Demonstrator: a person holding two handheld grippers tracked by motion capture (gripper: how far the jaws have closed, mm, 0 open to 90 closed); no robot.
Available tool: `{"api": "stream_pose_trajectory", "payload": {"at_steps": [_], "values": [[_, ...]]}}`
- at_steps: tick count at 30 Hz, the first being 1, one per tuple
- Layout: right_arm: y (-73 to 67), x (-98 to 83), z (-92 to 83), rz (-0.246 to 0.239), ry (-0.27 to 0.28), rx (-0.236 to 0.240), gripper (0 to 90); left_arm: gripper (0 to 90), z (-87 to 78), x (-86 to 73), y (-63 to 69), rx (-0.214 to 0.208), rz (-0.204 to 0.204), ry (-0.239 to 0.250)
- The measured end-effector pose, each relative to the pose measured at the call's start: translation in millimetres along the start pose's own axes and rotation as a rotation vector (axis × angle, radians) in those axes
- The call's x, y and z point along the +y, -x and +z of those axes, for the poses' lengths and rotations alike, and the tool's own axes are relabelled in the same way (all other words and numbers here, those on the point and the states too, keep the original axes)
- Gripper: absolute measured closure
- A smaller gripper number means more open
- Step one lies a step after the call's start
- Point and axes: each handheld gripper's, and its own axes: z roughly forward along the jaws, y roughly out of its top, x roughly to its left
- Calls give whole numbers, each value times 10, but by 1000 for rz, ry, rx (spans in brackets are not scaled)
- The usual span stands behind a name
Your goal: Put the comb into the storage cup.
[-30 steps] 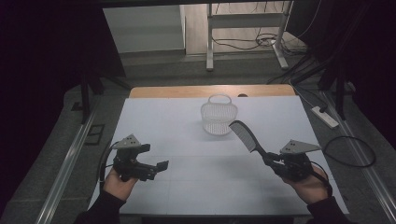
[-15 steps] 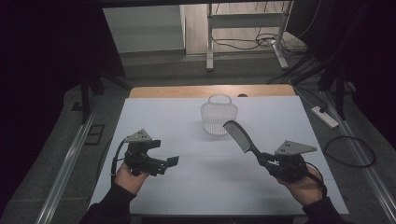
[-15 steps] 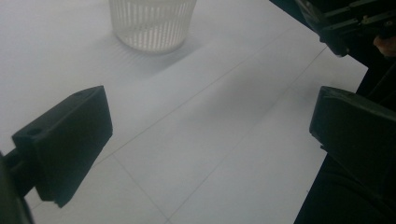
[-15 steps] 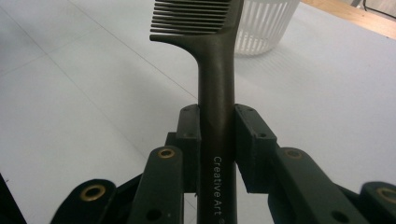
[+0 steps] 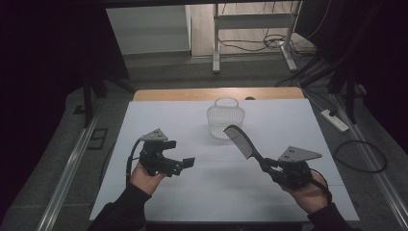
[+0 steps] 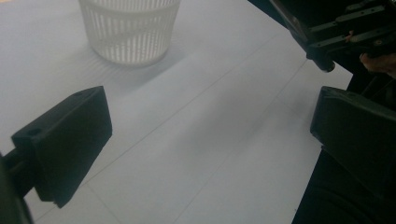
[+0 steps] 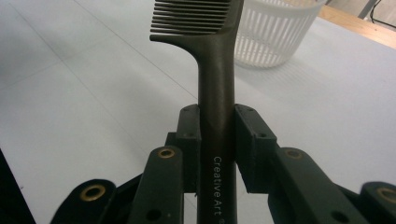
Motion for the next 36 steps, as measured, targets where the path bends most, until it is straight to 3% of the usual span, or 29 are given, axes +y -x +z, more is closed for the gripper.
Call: {"api": "stream_pose_trajectory", "payload": {"at_steps": [8,30,36], "values": [[-87,32,37,-14,16,17,724,0,126,103,46,-43,-3,6],[-423,103,171,-72,40,64,724,0,287,140,136,-82,11,7],[-510,115,200,-94,48,73,724,0,317,155,153,-107,-13,3]]}}
